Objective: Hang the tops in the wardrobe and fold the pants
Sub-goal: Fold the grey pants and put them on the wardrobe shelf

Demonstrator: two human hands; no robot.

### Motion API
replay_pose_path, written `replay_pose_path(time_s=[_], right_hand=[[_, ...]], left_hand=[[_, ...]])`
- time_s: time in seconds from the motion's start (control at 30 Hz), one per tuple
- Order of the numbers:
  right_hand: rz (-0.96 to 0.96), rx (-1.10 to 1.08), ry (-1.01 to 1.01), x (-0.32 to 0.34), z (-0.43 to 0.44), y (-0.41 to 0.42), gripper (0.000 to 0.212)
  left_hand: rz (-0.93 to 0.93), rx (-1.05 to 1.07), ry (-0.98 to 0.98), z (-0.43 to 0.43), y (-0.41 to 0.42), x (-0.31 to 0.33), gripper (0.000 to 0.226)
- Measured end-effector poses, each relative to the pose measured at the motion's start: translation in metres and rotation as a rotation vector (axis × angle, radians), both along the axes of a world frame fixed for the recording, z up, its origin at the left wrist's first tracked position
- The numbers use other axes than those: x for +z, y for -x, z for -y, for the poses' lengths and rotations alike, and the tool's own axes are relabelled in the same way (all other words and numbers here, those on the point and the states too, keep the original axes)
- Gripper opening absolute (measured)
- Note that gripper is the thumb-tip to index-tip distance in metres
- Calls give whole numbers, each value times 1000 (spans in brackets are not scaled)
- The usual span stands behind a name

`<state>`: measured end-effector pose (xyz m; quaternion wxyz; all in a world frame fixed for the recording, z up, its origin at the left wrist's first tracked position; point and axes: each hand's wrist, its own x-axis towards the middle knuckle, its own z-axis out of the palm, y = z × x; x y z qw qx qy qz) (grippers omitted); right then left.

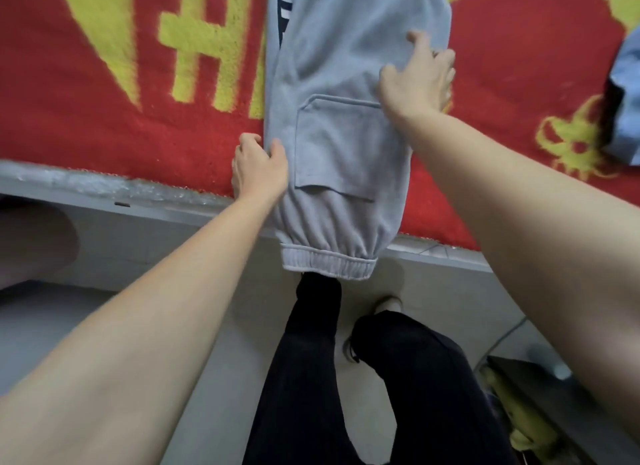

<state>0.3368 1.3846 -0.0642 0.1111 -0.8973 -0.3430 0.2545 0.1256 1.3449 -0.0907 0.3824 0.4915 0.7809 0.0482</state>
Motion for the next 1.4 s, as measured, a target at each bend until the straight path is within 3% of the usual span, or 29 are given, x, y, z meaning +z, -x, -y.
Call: replay_pose_path(time_s=[0.2,0.37,0.5,0.7,0.83,0.9,1.0,1.2,1.33,1.4], right_hand=[[-142,-225,113,-26,8,-43,86],[-421,-237,10,-53,34,-42,57],[-515,-257,11,-58,63,-37,54],[-369,-137,197,-34,32,-56,66],[-246,-121,82,2,-10,-71,78],[-202,-91,28,15,-36,-81,72],[-284,-20,-62,28,-80,-93,60],[-299,89,-176,11,-168,-99,44],[-203,67,-221,-13,-233,-100,15],[-156,35,-221,-26,-262,-99,35]], left_hand=[[-81,-41,-1,-53,-34,-16,59],[-173,-135,-12,-47,-35,-23,47],[-176,-120,73,-27,-31,-17,44],[-224,-163,191,-47,-27,-6,47],[-253,-206,142,-75,-37,19,42],[-240,-211,91,-92,-47,32,40],[-195,-220,4,-121,-63,41,39],[-27,-248,-81,-186,-95,18,50],[86,-273,-87,-224,-107,-4,55],[141,-281,-78,-239,-110,-13,47]])
